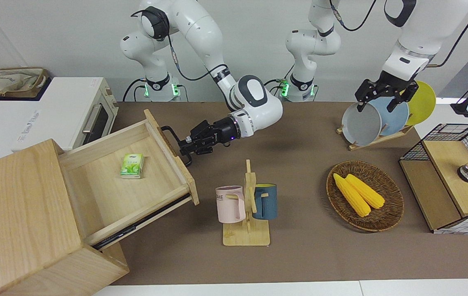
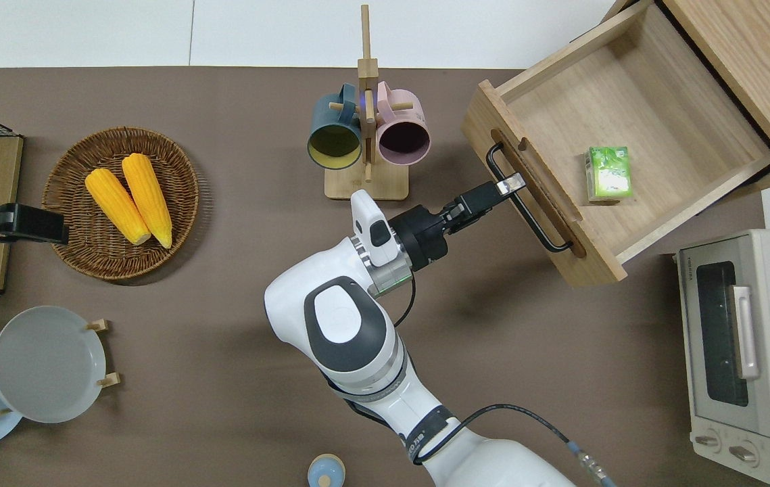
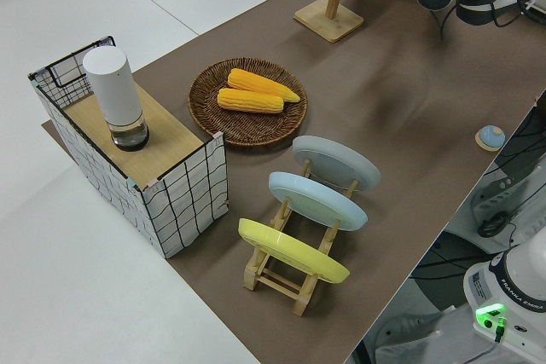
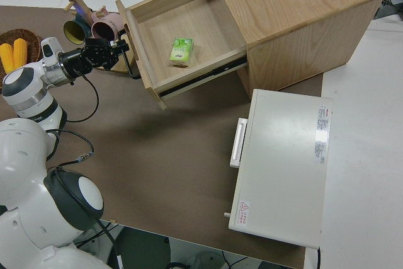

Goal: Slide drawer open with right arm
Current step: 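Release the handle and lift the right gripper away from the drawer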

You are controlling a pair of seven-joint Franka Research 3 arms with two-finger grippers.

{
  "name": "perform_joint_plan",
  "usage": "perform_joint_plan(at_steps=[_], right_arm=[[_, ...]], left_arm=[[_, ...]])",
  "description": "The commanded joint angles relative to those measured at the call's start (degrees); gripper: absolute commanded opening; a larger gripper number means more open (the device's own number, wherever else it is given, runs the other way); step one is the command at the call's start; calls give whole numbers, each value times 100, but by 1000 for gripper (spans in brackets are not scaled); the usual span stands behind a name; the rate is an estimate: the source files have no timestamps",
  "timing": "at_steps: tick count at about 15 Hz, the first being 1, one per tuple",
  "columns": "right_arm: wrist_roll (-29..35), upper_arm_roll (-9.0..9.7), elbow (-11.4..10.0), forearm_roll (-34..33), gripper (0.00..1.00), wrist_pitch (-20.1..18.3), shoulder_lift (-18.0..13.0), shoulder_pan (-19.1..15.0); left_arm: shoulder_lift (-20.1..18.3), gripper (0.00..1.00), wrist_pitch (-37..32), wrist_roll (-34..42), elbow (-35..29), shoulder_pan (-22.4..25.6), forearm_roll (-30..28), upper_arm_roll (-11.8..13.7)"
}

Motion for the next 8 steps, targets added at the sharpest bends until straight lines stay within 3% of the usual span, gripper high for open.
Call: perform_joint_plan(at_steps=[1, 8], right_arm=[[-19, -23, 94, 92, 981, -245, -54, 104], [474, -23, 111, 513, 981, -227, -106, 130]], left_arm=[[69, 998, 4, 33, 112, -99, 78, 92], [69, 995, 4, 33, 112, -99, 78, 92]])
